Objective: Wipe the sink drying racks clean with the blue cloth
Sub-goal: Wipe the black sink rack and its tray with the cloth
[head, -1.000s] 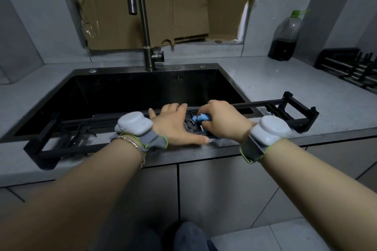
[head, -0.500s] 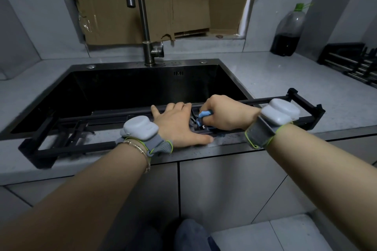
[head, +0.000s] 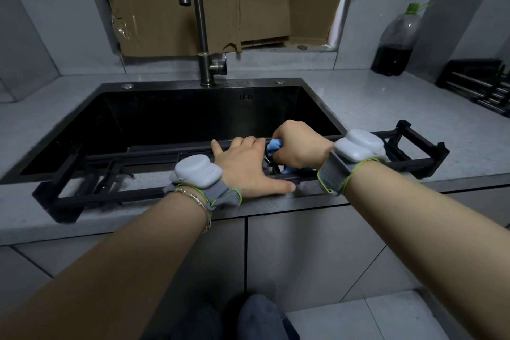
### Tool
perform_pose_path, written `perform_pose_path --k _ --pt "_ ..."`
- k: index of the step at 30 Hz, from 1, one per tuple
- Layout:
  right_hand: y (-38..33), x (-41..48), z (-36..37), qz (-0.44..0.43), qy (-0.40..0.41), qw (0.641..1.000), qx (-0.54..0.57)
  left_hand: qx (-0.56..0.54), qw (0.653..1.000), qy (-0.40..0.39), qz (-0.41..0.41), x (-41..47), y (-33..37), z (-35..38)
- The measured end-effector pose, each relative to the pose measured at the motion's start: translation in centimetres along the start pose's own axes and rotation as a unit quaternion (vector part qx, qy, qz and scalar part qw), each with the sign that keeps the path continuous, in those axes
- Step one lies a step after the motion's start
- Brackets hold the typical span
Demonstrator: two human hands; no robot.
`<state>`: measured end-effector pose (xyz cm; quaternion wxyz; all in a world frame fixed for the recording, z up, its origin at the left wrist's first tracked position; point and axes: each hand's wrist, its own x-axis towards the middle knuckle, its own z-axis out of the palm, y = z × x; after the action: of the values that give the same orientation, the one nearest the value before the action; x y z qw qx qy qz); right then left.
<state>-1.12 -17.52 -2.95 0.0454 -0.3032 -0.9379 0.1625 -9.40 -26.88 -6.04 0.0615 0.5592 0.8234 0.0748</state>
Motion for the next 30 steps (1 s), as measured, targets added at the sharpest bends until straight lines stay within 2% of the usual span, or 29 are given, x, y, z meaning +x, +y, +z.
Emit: perform_pose_path --k 3,7,11,14,22,30 --pt "0.2 -0.3 0.3 0.001 0.018 1.0 0.019 0.001 1.0 0.002 -0.001 0.0 0.0 0.0" --pt "0.8 -1.0 -0.8 -0.018 -0.035 0.998 0.048 0.007 1.0 0.003 -0.004 -0.1 0.0 0.0" --pt "1.7 -1.5 -0.7 -0.022 0.001 0.994 0.103 0.004 1.0 0.002 -0.003 -0.1 0.1 0.0" --pt "2.0 -2.2 -0.3 -0.043 0.001 0.994 0.104 0.003 1.0 0.007 -0.003 0.0 0.0 0.1" --pt "1.6 -2.5 -1.5 -0.05 -0.092 0.994 0.035 0.0 1.0 0.004 -0.005 0.0 0.0 0.2" --pt "2.0 -3.1 -1.3 -0.046 -0.11 0.989 0.09 0.002 1.0 0.003 -0.008 0.0 0.1 0.2"
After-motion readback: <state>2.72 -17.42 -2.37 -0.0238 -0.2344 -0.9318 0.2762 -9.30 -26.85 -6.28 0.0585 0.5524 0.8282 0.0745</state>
